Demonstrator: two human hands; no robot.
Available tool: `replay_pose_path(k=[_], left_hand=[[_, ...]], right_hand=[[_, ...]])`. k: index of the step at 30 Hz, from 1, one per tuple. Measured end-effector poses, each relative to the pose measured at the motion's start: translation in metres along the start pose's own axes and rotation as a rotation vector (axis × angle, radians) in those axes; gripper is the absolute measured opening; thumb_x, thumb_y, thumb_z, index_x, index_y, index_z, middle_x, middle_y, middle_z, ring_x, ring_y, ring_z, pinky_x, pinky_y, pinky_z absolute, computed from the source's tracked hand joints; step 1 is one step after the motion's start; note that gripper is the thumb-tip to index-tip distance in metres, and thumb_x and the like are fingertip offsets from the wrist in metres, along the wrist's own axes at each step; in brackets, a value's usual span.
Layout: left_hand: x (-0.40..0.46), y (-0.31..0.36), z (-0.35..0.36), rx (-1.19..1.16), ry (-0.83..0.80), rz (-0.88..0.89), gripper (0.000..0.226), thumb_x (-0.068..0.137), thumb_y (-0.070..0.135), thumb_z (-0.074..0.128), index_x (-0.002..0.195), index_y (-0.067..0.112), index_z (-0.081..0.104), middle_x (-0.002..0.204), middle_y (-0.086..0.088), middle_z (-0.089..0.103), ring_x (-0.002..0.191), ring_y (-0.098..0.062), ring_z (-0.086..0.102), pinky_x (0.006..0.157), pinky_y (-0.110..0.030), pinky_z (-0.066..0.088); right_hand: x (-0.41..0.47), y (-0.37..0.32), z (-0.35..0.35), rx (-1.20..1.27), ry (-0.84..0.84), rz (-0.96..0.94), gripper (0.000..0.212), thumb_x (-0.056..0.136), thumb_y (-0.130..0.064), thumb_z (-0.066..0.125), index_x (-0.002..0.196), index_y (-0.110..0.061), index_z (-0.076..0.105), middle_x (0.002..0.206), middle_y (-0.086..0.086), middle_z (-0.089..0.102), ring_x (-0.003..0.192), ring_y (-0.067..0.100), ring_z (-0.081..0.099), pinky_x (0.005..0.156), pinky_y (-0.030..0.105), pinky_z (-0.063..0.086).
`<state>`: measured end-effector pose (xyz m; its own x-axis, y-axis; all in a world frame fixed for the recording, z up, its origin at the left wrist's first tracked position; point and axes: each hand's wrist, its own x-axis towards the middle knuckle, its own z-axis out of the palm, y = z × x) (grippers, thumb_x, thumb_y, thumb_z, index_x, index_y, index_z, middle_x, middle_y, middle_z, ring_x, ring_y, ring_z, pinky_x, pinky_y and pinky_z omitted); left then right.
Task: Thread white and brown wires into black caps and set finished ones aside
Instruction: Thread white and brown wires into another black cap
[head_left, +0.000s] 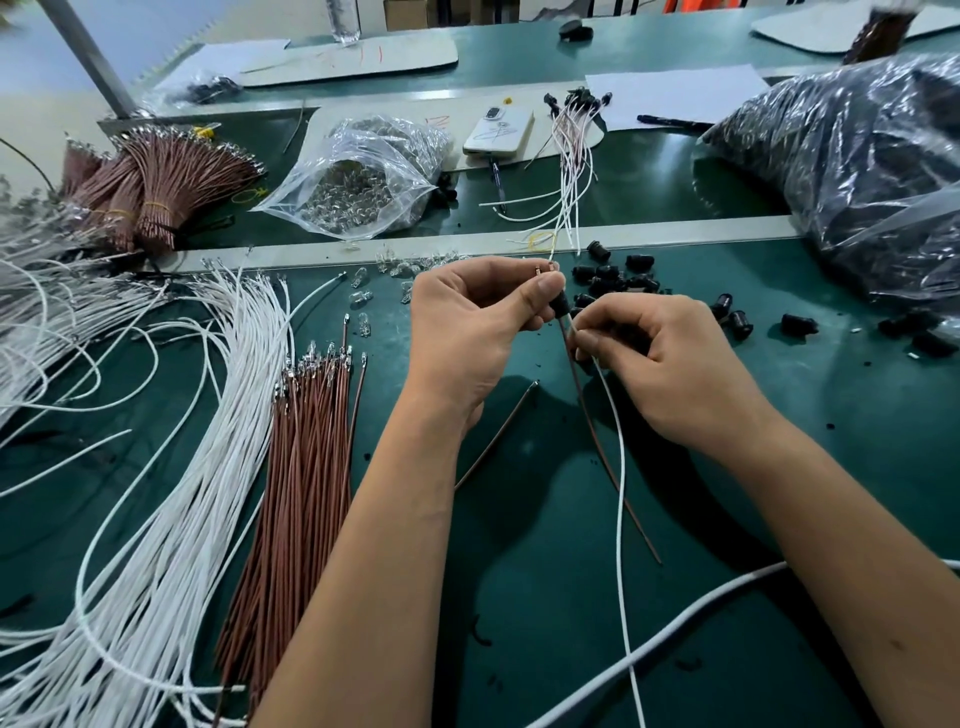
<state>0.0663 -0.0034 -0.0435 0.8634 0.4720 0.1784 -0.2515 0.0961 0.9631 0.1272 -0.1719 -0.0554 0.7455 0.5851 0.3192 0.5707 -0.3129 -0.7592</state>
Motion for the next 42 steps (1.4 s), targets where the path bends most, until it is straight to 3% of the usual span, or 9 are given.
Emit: replay_pose_path(k=[5,7,11,19,26,29,34,42], left_hand=[[-0.0008,0.0032,-0.0008,0.062,-0.063,0.099,0.014,0.078,-0.003,0.081,0.09,-0.007,0.074,0.077,-0.024,0.073,0.063,-0.022,0.064,0.06,-0.022,0.052],[-0.0009,0.0033,0.0001,0.066,-0.081,0.113,0.016,0.078,-0.003,0.081,0.092,-0.008,0.074,0.079,-0.024,0.073,0.063,-0.021,0.064,0.06,-0.022,0.053],[-0.0013,0.0036,0.0009,0.001,-0.077,0.07,0.017,0.078,-0.005,0.079,0.094,-0.009,0.073,0.085,-0.028,0.073,0.066,-0.024,0.063,0.062,-0.023,0.054],[-0.001,0.0044,0.0019,-0.049,-0.066,0.029,0.011,0.078,-0.006,0.079,0.085,-0.005,0.07,0.09,-0.032,0.071,0.065,-0.019,0.068,0.061,-0.022,0.054],[-0.0012,0.0052,0.0011,0.01,-0.111,0.116,0.017,0.077,-0.006,0.081,0.075,0.007,0.071,0.075,-0.014,0.074,0.059,-0.018,0.069,0.058,-0.024,0.055],[-0.0013,0.0045,0.0012,0.001,-0.091,0.142,0.016,0.076,-0.008,0.08,0.075,0.004,0.07,0.077,-0.02,0.073,0.059,-0.023,0.066,0.058,-0.025,0.055],[-0.0014,0.0039,0.0007,-0.036,-0.045,0.16,0.012,0.078,-0.009,0.079,0.081,-0.009,0.068,0.082,-0.03,0.071,0.06,-0.02,0.066,0.059,-0.024,0.054],[-0.0042,0.0064,0.0012,-0.057,-0.139,0.162,0.018,0.074,-0.016,0.077,0.085,-0.006,0.068,0.087,-0.022,0.075,0.073,-0.02,0.072,0.069,-0.026,0.056]], right_hand=[[-0.0004,-0.0012,0.0028,0.036,0.054,-0.006,0.009,0.095,-0.018,0.075,0.087,-0.024,0.075,0.077,-0.004,0.073,0.072,0.02,0.069,0.071,0.042,0.057],[-0.0008,-0.0021,0.002,0.068,0.092,-0.033,0.008,0.093,-0.017,0.077,0.087,-0.02,0.075,0.075,-0.003,0.073,0.068,0.018,0.069,0.067,0.037,0.057],[-0.0011,-0.0017,0.0,0.064,0.149,-0.075,0.004,0.091,-0.014,0.08,0.088,-0.017,0.078,0.073,-0.007,0.072,0.064,0.0,0.062,0.064,0.015,0.047],[0.0002,0.0002,-0.0015,0.007,0.154,-0.153,0.001,0.091,-0.009,0.078,0.092,-0.008,0.079,0.079,-0.01,0.069,0.073,0.001,0.061,0.071,0.02,0.047],[0.0006,0.002,-0.0004,-0.012,0.157,-0.196,0.005,0.092,-0.006,0.078,0.096,-0.006,0.081,0.081,-0.004,0.071,0.073,0.002,0.062,0.07,0.018,0.047],[0.0002,0.0023,0.0006,-0.019,0.181,-0.196,0.005,0.089,-0.007,0.081,0.094,-0.008,0.081,0.08,-0.007,0.071,0.072,-0.001,0.063,0.07,0.014,0.046],[0.0013,0.005,-0.0004,-0.046,0.176,-0.174,0.004,0.087,-0.006,0.083,0.092,-0.007,0.082,0.082,-0.001,0.075,0.075,0.01,0.069,0.071,0.021,0.051],[0.0015,0.0053,-0.0015,-0.016,0.241,-0.123,0.007,0.086,-0.008,0.083,0.093,-0.011,0.082,0.086,-0.004,0.077,0.08,0.008,0.071,0.075,0.021,0.053]])
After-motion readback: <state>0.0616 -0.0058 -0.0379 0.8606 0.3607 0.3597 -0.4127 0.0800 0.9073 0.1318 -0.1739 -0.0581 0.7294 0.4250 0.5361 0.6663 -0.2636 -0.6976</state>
